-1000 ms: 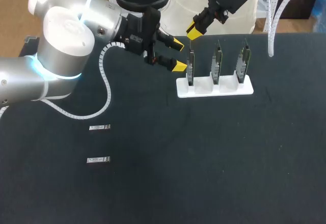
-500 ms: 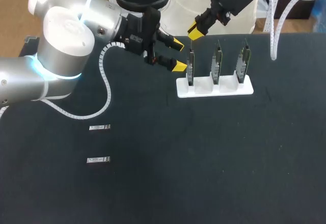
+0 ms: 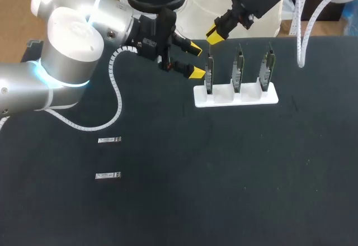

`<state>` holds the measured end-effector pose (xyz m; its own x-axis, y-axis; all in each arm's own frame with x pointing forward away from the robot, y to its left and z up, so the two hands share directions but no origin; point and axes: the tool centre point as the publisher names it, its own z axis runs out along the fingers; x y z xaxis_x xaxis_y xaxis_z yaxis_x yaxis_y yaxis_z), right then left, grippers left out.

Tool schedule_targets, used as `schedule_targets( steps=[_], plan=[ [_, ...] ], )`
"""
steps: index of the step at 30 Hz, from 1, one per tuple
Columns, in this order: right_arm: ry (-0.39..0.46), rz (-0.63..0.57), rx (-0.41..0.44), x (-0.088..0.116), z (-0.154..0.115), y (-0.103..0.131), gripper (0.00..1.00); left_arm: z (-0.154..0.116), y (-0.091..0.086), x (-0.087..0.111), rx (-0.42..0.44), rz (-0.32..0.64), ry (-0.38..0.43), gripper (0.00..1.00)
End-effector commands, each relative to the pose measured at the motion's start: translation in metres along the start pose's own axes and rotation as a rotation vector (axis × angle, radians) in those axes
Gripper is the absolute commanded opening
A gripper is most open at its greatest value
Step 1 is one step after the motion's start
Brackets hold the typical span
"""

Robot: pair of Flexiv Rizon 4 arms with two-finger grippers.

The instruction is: Pick up the optical module with the left hand, and insert it into the network port with the right hand.

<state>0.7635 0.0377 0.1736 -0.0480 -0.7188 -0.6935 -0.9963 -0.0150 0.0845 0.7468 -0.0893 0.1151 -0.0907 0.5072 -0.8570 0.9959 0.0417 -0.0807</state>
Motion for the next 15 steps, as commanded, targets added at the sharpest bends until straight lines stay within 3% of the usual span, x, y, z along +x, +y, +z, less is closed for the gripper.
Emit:
schedule_targets(
  steps=[1, 15],
  plan=[
    [-0.002, -0.006, -0.002, -0.0018, -0.0005, -0.0028, 0.0, 0.0003, 0.0013, -0.0006, 0.002, -0.001, 0.004, 1.0],
    [0.018, -0.012, -0.016, -0.0003, 0.0032, -0.0028, 0.0, 0.0003, 0.0013, -0.0006, 0.002, -0.001, 0.004, 1.0]
  ],
)
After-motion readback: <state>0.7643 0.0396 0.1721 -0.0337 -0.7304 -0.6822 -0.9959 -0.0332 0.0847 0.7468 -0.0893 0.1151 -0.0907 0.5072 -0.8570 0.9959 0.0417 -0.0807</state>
